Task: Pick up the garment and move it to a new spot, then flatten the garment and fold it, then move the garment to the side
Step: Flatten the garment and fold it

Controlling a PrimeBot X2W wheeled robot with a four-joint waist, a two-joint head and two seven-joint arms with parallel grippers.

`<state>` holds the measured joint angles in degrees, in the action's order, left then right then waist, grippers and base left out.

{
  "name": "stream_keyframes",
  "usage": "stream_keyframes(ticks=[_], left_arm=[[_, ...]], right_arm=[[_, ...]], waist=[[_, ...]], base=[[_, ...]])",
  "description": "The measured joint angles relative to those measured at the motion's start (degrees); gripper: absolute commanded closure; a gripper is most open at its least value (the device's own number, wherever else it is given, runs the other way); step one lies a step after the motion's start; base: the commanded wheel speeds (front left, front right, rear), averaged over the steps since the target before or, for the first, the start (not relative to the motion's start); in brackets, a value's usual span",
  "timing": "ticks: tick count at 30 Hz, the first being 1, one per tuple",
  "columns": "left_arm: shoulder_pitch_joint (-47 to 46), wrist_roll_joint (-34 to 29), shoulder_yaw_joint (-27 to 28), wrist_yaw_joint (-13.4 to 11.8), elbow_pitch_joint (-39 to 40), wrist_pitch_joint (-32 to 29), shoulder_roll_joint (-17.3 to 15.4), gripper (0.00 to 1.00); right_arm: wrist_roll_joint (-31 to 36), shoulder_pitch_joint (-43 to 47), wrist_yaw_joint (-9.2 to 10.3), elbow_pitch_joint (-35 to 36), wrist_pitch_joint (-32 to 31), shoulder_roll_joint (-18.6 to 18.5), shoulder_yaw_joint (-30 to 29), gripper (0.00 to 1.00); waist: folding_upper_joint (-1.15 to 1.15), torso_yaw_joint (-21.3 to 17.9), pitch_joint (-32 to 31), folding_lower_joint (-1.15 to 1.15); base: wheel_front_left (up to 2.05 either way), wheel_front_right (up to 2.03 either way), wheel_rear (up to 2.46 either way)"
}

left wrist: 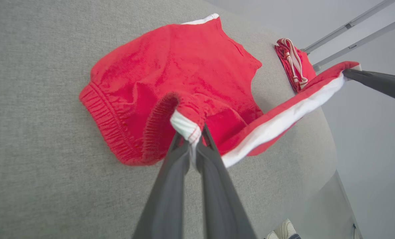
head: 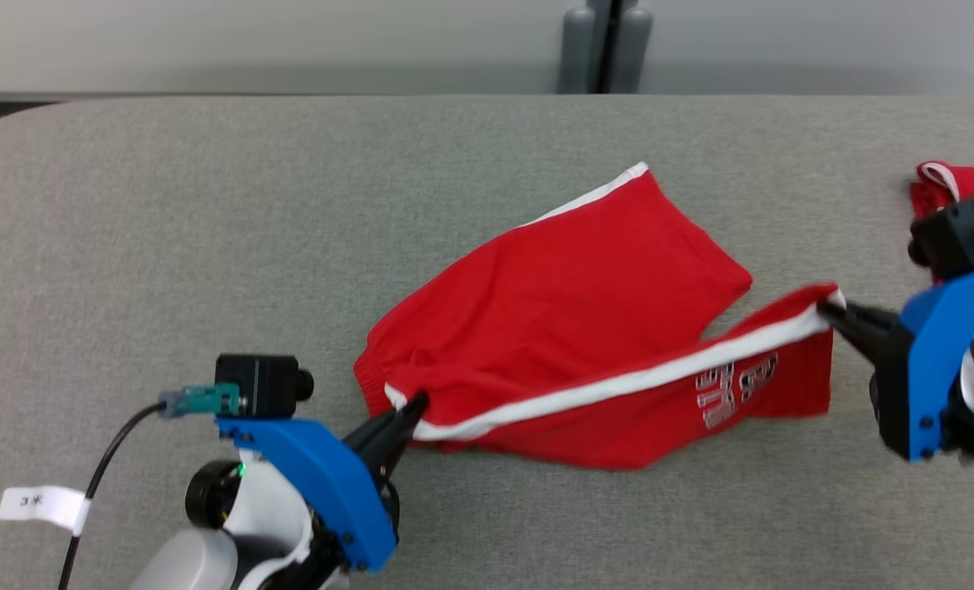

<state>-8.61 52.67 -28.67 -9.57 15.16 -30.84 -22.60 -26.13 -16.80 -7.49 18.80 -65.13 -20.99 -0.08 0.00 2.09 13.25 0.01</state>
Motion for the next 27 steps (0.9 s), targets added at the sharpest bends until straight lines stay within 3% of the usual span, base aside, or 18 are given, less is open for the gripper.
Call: stream_keyframes(ticks=[13,23,24,25,26,27], left_arm=[[-11.4,1.2,1.7,2.1,-16.7,7.3,10.6,1.00],[-16.1,2.3,2.5,3.4,-25.4,9.9,14.2,1.00],[-16.4,2.3,2.5,3.6,-26.0,10.1,14.4,1.00],[-16.6,2.3,2.5,3.6,-26.6,10.1,14.6,1.00],[-16.8,2.4,2.5,3.7,-27.1,10.2,14.9,0.71],[-16.8,2.6,2.4,3.9,-27.5,10.2,15.1,0.54]], right_arm=[[0.3,-19.7,0.00,-19.1,12.8,-3.9,8.2,1.00],[1.4,-28.0,0.00,-31.2,22.0,-4.2,12.0,1.00],[1.4,-28.5,0.00,-32.5,22.2,-3.9,12.1,0.91],[1.3,-28.8,0.01,-33.7,22.5,-3.7,12.3,0.53],[1.3,-28.9,0.00,-34.5,23.1,-3.5,12.5,0.00],[1.1,-29.1,0.00,-35.3,23.9,-3.2,12.6,0.00]], waist=[[0.00,5.8,6.7,0.01],[0.00,8.4,9.7,0.00],[0.00,8.6,9.9,0.00],[0.00,8.7,10.0,0.00],[0.00,8.8,10.0,0.00],[0.00,8.9,10.1,0.00]], base=[[0.00,0.00,0.00],[0.00,0.00,0.00],[0.00,0.00,0.00],[0.00,0.00,0.00],[0.00,0.00,0.00],[0.00,0.00,0.00]])
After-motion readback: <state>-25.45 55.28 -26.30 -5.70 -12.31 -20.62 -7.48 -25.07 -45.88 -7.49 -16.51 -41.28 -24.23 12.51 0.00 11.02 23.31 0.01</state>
